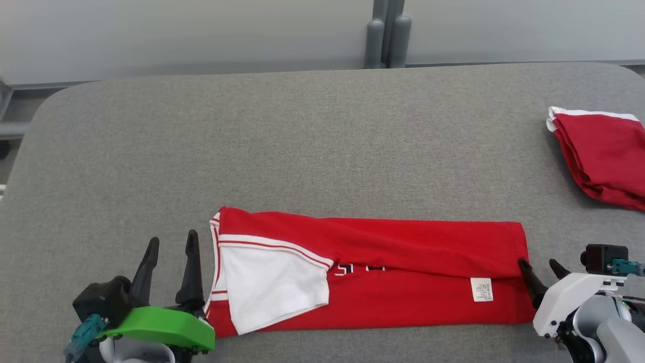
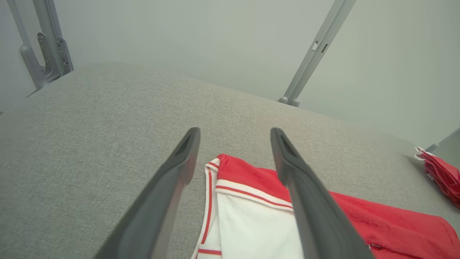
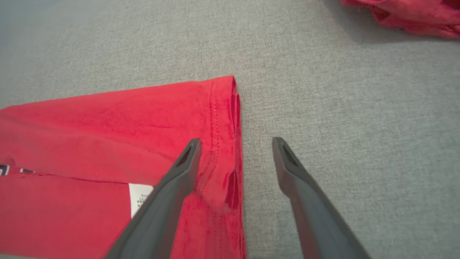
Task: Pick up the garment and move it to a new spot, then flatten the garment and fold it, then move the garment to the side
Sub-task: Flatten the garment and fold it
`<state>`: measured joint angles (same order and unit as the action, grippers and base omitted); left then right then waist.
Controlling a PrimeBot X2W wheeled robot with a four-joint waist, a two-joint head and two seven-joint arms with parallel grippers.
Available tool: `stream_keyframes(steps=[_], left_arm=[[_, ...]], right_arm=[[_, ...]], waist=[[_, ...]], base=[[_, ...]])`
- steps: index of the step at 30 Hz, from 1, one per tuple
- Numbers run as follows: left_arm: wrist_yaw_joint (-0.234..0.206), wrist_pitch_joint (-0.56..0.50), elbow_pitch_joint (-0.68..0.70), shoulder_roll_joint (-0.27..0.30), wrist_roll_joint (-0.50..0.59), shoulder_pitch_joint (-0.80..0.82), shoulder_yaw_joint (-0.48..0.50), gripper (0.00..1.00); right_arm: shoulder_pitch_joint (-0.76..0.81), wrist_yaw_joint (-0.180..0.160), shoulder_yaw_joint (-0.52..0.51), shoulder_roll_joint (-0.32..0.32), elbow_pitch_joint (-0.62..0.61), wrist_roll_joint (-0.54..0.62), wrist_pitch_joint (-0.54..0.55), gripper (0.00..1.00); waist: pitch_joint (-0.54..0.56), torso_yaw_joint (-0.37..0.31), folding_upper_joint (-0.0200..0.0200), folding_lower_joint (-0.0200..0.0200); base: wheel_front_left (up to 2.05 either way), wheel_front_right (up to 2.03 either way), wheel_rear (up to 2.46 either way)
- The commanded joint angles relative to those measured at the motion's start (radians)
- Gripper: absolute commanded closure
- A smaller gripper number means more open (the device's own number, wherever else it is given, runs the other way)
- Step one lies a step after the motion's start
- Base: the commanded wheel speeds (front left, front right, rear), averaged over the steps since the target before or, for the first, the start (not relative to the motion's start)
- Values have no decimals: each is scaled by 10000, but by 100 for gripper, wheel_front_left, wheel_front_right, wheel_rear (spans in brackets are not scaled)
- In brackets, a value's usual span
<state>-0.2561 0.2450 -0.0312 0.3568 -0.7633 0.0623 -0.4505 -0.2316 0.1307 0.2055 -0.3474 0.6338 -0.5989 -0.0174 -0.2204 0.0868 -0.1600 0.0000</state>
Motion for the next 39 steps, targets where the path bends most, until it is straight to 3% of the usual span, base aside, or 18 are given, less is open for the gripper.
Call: stream_keyframes(steps=[1, 14, 15, 16, 19, 30, 39], left_arm=[[-52, 41, 56, 44, 46, -40, 58, 0], [-204, 120, 335, 249, 5, -332, 407, 0], [-205, 123, 324, 262, -16, -350, 429, 0], [-205, 127, 315, 281, -33, -369, 452, 0], [-224, 137, 300, 300, -53, -412, 510, 0], [-302, 109, 356, 337, -136, -738, 591, 0], [-363, 136, 466, 437, -184, -974, 841, 0]], right_arm=[[-57, 0, -39, 65, 149, -74, 31, 0], [-653, 0, 196, 418, 2040, -84, 280, 0], [-667, 1, 263, 460, 2090, -89, 254, 51], [-669, 1, 330, 488, 2131, -99, 217, 69], [-701, 3, 593, 544, 2181, -87, 141, 100], [-994, -10, 750, 94, 1652, -792, -234, 100], [-849, -10, 243, -1155, 648, -1701, 318, 100]], waist=[[-116, 303, 0, 0], [-371, 684, 0, 0], [-370, 674, 0, 0], [-368, 659, 0, 0], [-338, 595, 0, 0], [-15, 27, 0, 0], [195, -680, 0, 0]], base=[[0, 0, 0], [0, 0, 0], [0, 0, 0], [0, 0, 0], [0, 0, 0], [0, 0, 0], [0, 0, 0]])
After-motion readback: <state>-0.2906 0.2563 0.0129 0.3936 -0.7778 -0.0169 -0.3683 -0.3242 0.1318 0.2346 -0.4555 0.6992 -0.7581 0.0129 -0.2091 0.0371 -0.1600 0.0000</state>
